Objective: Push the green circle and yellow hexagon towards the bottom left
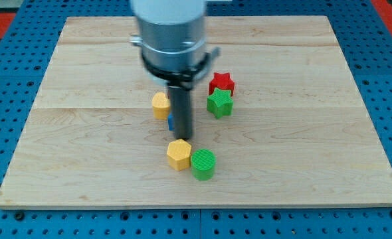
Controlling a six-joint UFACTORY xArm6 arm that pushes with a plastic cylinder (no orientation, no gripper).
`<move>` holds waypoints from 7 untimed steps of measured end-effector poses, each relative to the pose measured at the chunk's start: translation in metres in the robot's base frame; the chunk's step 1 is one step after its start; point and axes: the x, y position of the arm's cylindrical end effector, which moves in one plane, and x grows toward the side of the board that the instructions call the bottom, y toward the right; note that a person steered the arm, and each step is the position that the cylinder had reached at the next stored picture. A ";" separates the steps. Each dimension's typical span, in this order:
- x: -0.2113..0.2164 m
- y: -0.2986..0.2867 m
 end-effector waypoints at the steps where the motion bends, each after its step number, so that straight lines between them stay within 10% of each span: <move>1: 0.020 0.076; 3: 0.081 0.054; 7: 0.020 0.039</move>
